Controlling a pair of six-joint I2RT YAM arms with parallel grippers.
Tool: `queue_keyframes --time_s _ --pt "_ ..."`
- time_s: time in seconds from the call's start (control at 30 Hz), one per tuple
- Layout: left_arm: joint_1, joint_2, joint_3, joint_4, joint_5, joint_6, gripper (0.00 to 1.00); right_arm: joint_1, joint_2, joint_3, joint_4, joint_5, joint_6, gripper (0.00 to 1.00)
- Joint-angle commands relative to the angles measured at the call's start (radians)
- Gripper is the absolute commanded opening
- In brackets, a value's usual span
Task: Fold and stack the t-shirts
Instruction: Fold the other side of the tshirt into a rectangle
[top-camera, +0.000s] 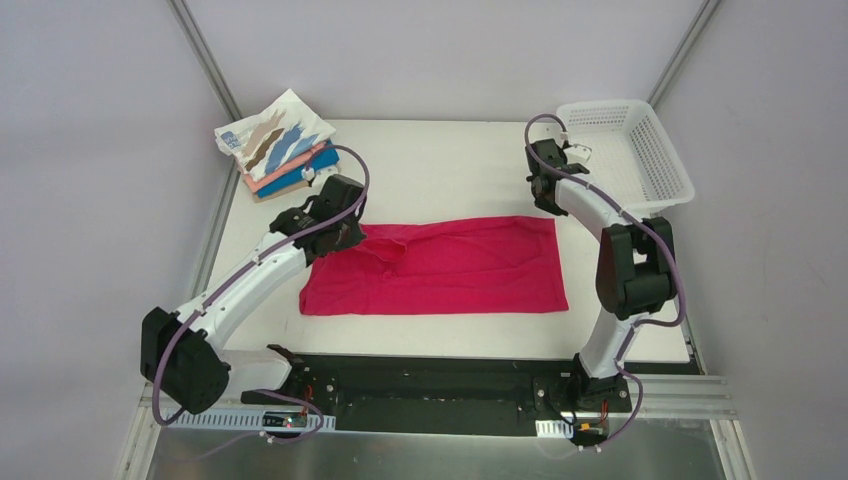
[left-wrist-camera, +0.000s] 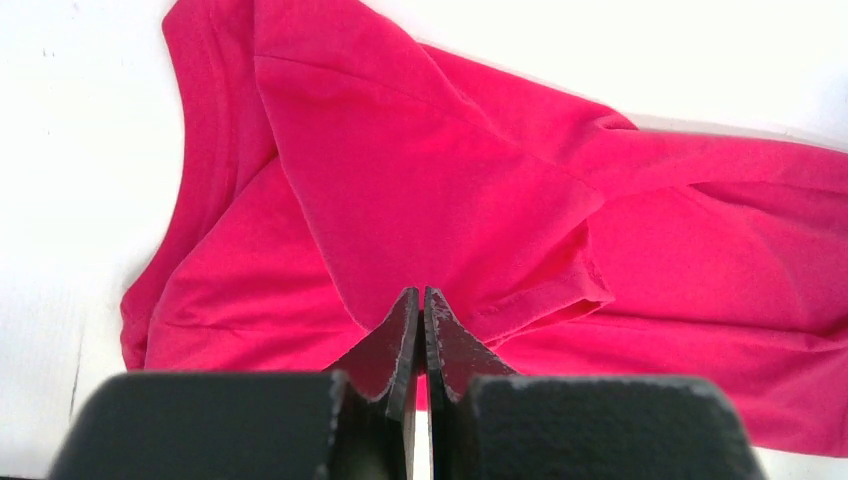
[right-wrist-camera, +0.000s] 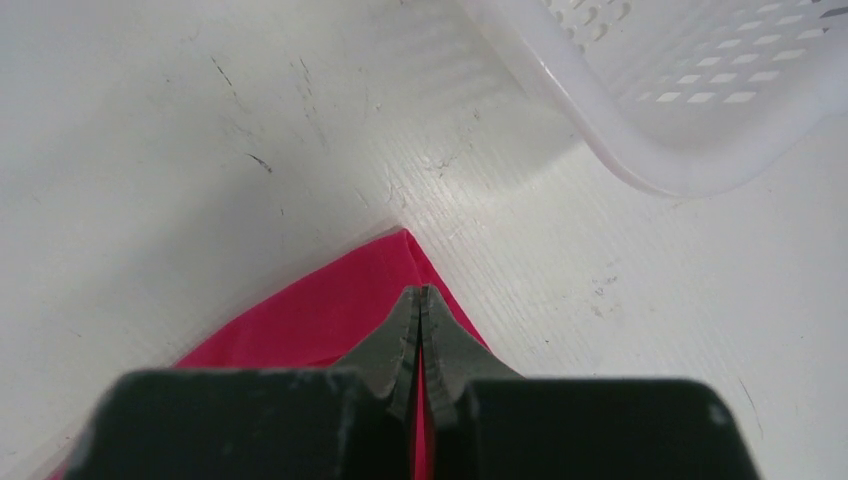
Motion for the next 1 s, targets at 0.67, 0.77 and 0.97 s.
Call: queue_keyframes --time_s 0.67,0.77,0.97 --pt "-0.154 -0.055 -0.256 -0.173 0.157 -0.154 0.34 -0.006 -0.014 -0.012 0.031 -0.058 0.055 0.00" --pt "-0.153 -0.067 -0.248 -0.174 0.169 -0.128 0.81 -0.015 0.011 0.015 0.004 -0.079 0.082 0.00" --pt "-0.153 -0.089 -0.175 -0.171 0.043 -0.074 0.99 -0.044 0.027 0.016 -0.011 -0.138 0.123 0.18"
